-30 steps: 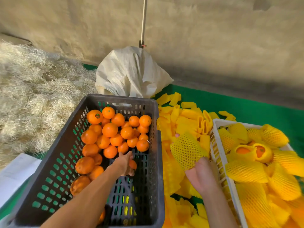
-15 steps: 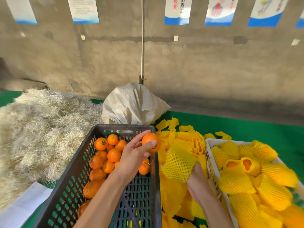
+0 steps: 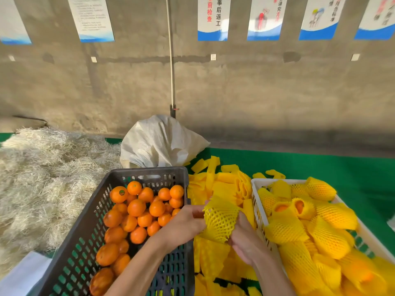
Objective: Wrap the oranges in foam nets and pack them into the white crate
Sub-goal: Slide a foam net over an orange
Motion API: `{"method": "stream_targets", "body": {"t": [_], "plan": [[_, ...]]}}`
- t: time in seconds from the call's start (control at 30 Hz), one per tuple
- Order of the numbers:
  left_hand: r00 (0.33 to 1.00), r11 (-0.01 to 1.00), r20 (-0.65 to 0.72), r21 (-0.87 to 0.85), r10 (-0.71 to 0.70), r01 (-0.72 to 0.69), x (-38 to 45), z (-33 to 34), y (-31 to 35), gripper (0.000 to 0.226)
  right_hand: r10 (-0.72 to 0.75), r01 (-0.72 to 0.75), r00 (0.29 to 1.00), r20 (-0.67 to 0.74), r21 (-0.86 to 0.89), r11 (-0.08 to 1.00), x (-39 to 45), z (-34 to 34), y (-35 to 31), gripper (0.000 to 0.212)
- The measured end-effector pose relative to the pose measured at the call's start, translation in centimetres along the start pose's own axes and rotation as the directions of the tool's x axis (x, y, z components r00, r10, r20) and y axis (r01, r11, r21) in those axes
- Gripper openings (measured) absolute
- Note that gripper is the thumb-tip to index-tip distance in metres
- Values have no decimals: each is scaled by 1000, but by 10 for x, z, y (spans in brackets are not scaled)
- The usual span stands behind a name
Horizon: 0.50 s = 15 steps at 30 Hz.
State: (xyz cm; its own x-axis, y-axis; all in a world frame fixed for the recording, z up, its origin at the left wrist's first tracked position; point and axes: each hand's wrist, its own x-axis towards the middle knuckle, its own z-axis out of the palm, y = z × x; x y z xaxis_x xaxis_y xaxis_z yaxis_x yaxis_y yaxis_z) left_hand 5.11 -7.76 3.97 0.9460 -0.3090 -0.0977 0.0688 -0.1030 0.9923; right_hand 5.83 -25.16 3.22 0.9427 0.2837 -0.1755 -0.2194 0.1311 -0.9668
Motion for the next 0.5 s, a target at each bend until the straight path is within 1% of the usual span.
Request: {"method": "stream_targets", "body": {"t": [0.03,0.07,0.1,0.13,0.17,0.2,0.27,0.33,0.37,0.4,0.43,0.47,0.5], "plan": [[999,999,33,50,-15,14,2,3,0,24,24,-22,999,-27,38,999,3,-4,4,85],[998,996,28,74,-59,56,4,7,2,28,57,-49,996,-72,110,993,7,-8,8,83],[995,991,2,83,-102,101,5,10,4,32,101,-73,987,-121,218,973,11,-14,12,75],[990,990,9,-32,-137,138,7,13,3,34,145,-87,977,-155,330,940,16,-19,16,66],[982,968,45,-164,-183,188,8,20,6,33,174,-94,970,-169,400,912,20,-24,18,59],[977,957,96,-205,-191,207,9,25,7,31,191,-106,968,-166,419,902,24,-28,19,56],[974,969,162,-164,-160,187,13,33,6,30,206,-140,970,-132,390,910,25,-36,19,55],[991,992,129,-117,-41,56,22,35,-6,42,195,-146,976,-93,379,914,24,-44,15,46],[991,988,132,-150,-15,35,26,37,-8,50,172,-132,983,-71,386,913,23,-49,13,39],[994,971,107,-238,-15,40,30,38,-8,62,133,-103,990,-50,387,916,21,-54,10,37],[994,937,94,-340,-47,77,34,39,-10,73,83,-67,996,-27,377,924,19,-61,6,37],[993,896,78,-427,-94,118,38,40,-11,77,33,-26,999,-15,341,940,16,-67,1,38],[991,861,67,-491,-114,132,41,42,-10,72,-24,27,1000,-14,270,962,12,-70,-5,37]]}}
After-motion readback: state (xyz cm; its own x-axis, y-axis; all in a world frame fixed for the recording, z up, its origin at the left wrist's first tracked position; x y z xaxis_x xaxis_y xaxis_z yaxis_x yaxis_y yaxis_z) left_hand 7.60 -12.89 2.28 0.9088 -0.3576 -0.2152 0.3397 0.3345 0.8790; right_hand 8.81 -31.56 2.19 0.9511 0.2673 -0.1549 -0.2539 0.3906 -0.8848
